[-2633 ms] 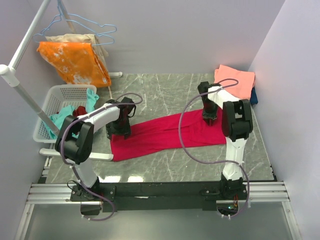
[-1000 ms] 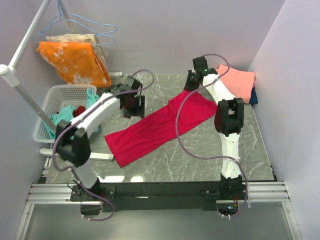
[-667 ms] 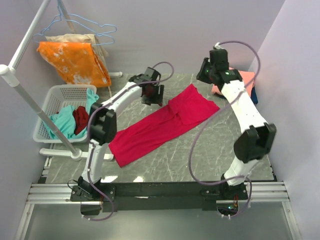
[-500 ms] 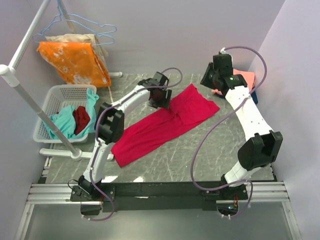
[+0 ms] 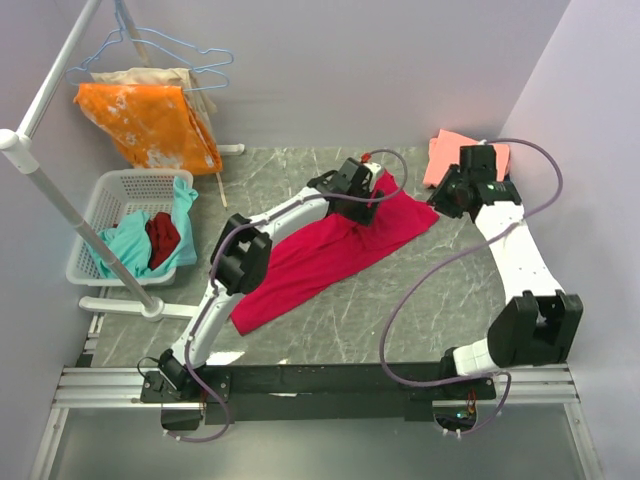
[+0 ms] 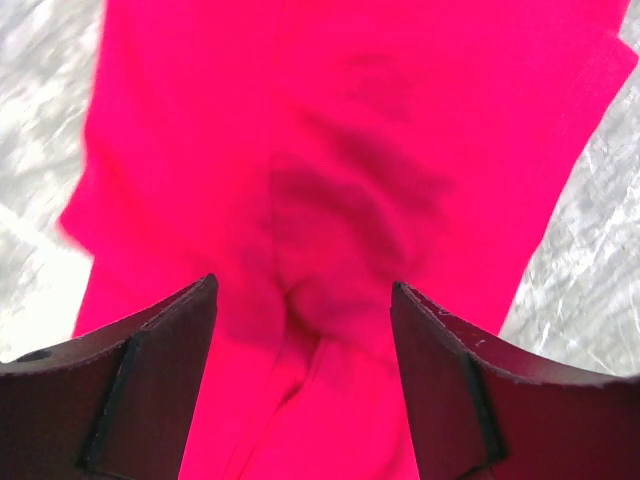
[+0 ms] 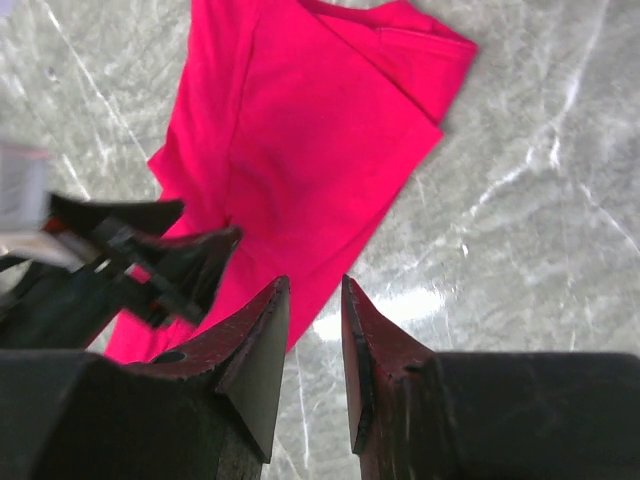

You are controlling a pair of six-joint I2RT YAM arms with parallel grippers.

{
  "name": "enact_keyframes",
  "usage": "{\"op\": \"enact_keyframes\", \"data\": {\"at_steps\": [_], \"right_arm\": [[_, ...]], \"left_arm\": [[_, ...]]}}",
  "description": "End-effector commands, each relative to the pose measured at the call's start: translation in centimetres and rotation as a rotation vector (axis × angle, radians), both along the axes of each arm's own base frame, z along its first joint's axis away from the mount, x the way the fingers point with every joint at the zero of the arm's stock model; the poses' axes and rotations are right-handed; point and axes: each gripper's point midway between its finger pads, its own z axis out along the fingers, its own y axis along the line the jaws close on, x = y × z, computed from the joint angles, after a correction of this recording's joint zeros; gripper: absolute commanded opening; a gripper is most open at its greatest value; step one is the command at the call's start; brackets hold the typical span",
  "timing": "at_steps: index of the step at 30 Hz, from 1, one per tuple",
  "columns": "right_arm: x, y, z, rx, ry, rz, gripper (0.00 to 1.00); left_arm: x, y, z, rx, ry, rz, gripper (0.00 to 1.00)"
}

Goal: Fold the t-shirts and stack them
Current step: Fold the tshirt

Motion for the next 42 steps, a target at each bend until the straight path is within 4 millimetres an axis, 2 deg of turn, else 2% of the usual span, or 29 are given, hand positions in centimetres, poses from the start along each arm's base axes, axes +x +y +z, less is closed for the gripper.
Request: {"op": "enact_keyframes", "data": {"at_steps": [1,3,4,5,8,10,14,16,17,19,20,21,23,24,27,30,31,34,36,37,38,39,40,41,42], "right_arm": [[-1.0,-0.1,3.0,0.047,-0.084,-0.005,0.35],[-1.3,-0.1,3.4,0.049,-0.089,-0.002,0.35],[-1.4,0.1,3.7,0.053,-0.095,0.007,0.35],[-1.6,0.1,3.7,0.053,-0.094,0.009,0.35],[-1.9,0.1,3.8,0.054,-0.086,0.015,0.35],[-2.0,-0.8,3.7,0.059,-0.087,-0.007,0.35],[-2.2,-0.2,3.3,0.09,-0.077,0.013,0.35],[-2.6,0.7,2.9,0.132,-0.067,0.042,0.35],[-2.7,1.0,2.7,0.149,-0.06,0.047,0.35],[-3.5,1.6,2.1,0.173,-0.045,0.066,0.34],[-3.8,1.6,1.8,0.175,-0.038,0.067,0.34],[-4.4,1.7,1.6,0.178,-0.036,0.072,0.34],[-5.1,2.0,1.1,0.179,-0.026,0.089,0.34],[-5.9,2.0,0.8,0.177,-0.011,0.089,0.34],[-7.4,2.1,-0.2,0.166,0.023,0.098,0.33],[-8.6,2.5,-1.2,0.181,0.04,0.105,0.33],[-8.9,2.6,-1.5,0.186,0.045,0.106,0.33],[-9.5,3.0,-2.4,0.207,0.058,0.108,0.33],[-9.7,4.3,-3.1,0.196,0.072,0.159,0.33],[-10.1,5.7,-3.4,0.177,0.089,0.211,0.33],[-10.2,6.3,-3.7,0.147,0.103,0.235,0.32],[-10.0,6.8,-4.3,0.109,0.129,0.251,0.32],[-10.5,8.8,-4.7,0.075,0.144,0.319,0.32],[-10.5,9.5,-5.1,0.059,0.159,0.328,0.32],[-10.2,10.5,-5.6,0.046,0.173,0.353,0.32]], "left_arm": [[1.9,-2.6,1.0,-0.041,-0.129,-0.078,0.77],[2.2,-2.8,-0.4,-0.018,-0.134,-0.07,0.79],[2.2,-3.0,-0.5,-0.015,-0.131,-0.078,0.79],[2.3,-2.9,-1.9,0.002,-0.117,-0.076,0.79],[2.3,-2.5,-3.8,0.037,-0.106,-0.069,0.79],[2.1,-2.2,-5.5,0.065,-0.087,-0.062,0.8],[3.2,-0.1,-8.1,0.177,-0.122,0.056,0.81],[4.3,0.8,-8.2,0.207,-0.157,0.143,0.81],[5.1,1.9,-8.8,0.253,-0.185,0.202,0.81],[6.3,2.4,-8.2,0.261,-0.23,0.276,0.8],[6.4,2.6,-9.0,0.27,-0.222,0.287,0.81],[7.0,2.4,-8.2,0.249,-0.228,0.313,0.81],[7.1,2.8,-9.4,0.238,-0.197,0.369,0.8],[7.6,2.9,-8.9,0.228,-0.208,0.407,0.79],[7.8,4.2,-9.4,0.238,-0.191,0.484,0.77],[8.6,5.9,-8.9,0.205,-0.162,0.58,0.75],[9.2,6.9,-8.7,0.198,-0.152,0.619,0.75],[9.8,8.5,-7.9,0.168,-0.13,0.696,0.72],[10.3,8.6,-6.9,0.132,-0.128,0.722,0.71],[10.5,8.5,-6.6,0.108,-0.114,0.715,0.72],[10.7,8.0,-5.7,0.071,-0.108,0.693,0.74],[11.2,7.0,-5.3,0.023,-0.115,0.644,0.76],[11.4,6.2,-4.7,-0.009,-0.119,0.602,0.78],[11.4,4.6,-2.9,-0.078,-0.12,0.525,0.8],[11.7,3.6,-2.2,-0.101,-0.162,0.453,0.8]]}}
